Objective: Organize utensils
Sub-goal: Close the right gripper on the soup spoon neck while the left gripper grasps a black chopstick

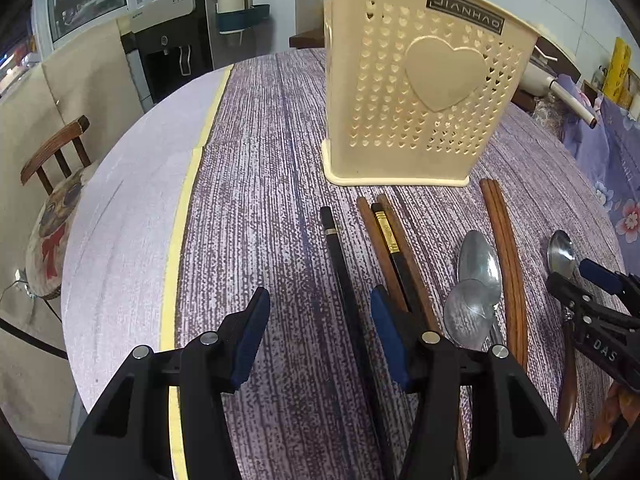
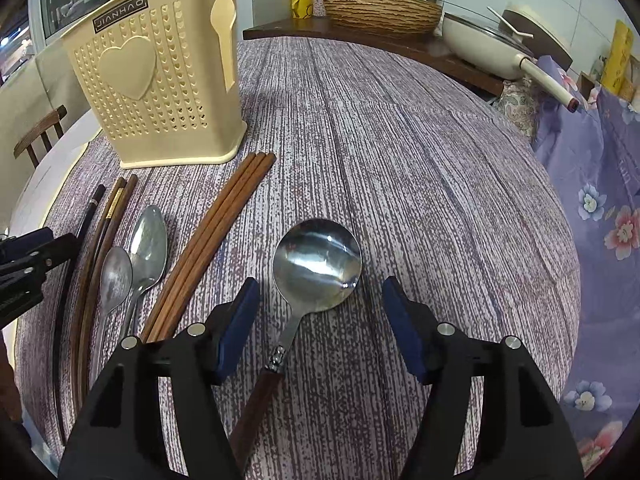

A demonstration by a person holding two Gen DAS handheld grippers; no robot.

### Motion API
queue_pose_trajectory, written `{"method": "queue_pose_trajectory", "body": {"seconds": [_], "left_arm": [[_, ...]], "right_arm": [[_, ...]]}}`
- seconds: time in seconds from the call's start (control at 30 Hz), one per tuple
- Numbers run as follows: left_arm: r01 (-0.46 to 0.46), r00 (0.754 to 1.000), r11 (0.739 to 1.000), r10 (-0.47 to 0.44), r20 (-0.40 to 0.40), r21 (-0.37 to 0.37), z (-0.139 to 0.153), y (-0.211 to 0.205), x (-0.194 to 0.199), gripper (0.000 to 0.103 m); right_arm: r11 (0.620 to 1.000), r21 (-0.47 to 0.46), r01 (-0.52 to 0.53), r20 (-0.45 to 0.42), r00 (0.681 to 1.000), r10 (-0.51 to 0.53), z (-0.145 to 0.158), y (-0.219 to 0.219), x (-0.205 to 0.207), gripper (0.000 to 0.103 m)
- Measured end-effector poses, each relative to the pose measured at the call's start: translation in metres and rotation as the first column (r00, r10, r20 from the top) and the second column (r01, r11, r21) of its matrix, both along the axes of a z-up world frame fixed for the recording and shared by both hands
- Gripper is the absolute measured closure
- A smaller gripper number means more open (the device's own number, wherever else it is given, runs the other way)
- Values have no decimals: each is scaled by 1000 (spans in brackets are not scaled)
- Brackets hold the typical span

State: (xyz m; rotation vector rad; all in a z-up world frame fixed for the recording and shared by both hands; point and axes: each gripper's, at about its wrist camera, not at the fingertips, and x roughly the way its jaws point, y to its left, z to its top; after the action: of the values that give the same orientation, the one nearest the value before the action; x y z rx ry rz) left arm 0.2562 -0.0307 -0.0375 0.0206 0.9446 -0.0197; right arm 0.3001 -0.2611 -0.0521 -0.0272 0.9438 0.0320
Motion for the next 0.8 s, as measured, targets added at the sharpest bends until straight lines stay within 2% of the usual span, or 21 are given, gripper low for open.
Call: {"method": "queue_pose_trajectory", "body": {"seconds": [0.17, 0.33, 0.47, 0.6, 0.73, 0.8], "left_arm": [[-43, 999, 999, 43, 0, 30, -4, -1, 6, 51], [-56, 998, 997, 56, -1, 51, -3, -6, 17, 62], [-56, 998, 997, 57, -17, 55, -2, -11, 27, 69], [-56, 998, 997, 58, -38, 48, 0, -14, 31, 82], [-61, 997, 997, 63, -37, 54, 0, -15, 32, 92], [-65, 997, 997, 67, -39, 49, 1, -14, 35, 93]], "right_arm": [[1000, 19, 5, 6, 1000, -5, -4, 1, 2, 39], [999, 38, 23, -6, 1000, -23, -5, 3, 9, 40], [999, 42, 23, -11, 1000, -22, -3, 6, 13, 49], [999, 42, 22, -14, 1000, -21, -2, 7, 18, 55], [999, 43, 12, -14, 1000, -11, -2, 7, 19, 55], [999, 44, 9, -11, 1000, -8, -2, 6, 19, 55]]}}
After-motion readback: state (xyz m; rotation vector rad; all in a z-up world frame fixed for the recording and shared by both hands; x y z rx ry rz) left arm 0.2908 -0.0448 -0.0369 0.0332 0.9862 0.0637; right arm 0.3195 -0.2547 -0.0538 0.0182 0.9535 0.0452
